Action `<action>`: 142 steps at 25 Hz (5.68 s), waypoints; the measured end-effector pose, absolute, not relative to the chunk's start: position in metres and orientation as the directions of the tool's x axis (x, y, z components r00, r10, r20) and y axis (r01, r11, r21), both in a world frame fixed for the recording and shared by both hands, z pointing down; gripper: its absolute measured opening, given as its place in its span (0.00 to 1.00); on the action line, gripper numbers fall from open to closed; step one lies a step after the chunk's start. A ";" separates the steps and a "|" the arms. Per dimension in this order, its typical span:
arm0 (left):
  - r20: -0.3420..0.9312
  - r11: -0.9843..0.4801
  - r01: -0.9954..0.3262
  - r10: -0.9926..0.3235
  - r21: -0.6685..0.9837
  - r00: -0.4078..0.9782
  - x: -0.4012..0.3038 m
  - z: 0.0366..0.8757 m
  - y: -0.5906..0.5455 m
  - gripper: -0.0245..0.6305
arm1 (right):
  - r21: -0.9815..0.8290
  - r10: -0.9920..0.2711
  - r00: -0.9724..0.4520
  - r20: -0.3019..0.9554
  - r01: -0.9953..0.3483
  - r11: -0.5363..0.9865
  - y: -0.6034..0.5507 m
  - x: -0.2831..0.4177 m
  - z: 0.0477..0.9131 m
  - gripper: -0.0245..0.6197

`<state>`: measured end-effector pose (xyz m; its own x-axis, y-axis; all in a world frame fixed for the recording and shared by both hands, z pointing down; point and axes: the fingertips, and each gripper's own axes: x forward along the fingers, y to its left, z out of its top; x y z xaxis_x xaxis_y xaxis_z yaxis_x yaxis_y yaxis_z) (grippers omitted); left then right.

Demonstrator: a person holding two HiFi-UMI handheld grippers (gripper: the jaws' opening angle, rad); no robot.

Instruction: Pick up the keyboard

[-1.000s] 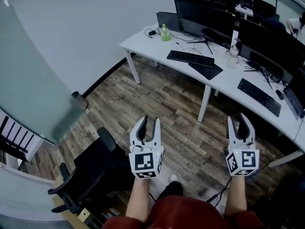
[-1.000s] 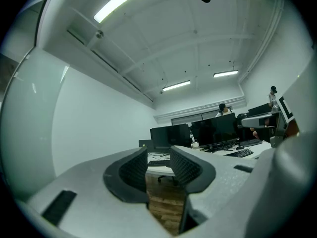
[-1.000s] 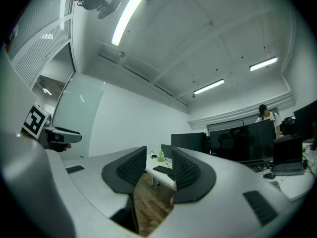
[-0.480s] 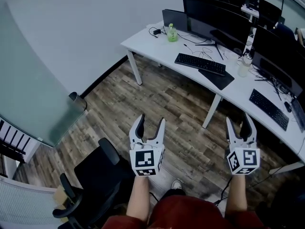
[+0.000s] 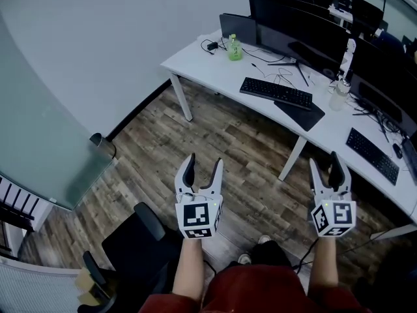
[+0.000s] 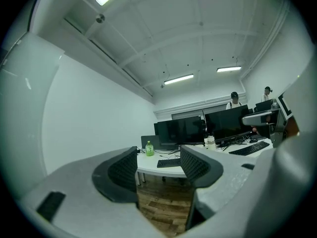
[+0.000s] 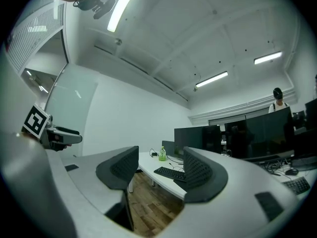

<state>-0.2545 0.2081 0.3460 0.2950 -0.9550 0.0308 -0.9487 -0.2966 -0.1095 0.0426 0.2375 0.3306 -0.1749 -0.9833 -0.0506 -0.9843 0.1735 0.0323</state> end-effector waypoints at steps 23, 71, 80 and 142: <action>0.052 -0.327 -0.932 -0.945 -0.153 0.323 -0.168 0.333 -0.042 0.43 | -0.032 -0.991 -0.118 -0.065 -0.992 0.120 -0.001 0.138 0.333 0.45; 0.496 -0.563 -0.827 -0.714 0.011 0.493 -0.065 0.537 -0.434 0.43 | 0.000 -0.868 0.087 0.489 -0.995 -0.099 -0.303 0.250 0.540 0.51; 0.666 -0.597 -0.792 -0.540 0.129 0.515 -0.056 0.616 -0.442 0.48 | -0.071 -0.733 0.058 0.677 -0.987 -0.143 -0.308 0.257 0.623 0.60; 0.653 -0.615 -0.781 -0.549 0.106 0.521 -0.054 0.546 -0.477 0.54 | -0.187 -0.782 -0.004 0.624 -0.972 -0.144 -0.356 0.270 0.563 0.66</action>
<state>-0.0542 -0.4775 0.5463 0.5211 -0.5491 0.6534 -0.7810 -0.6155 0.1057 0.2701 -0.3559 0.5633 -0.0042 -0.7818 0.6236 -0.9716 -0.1442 -0.1874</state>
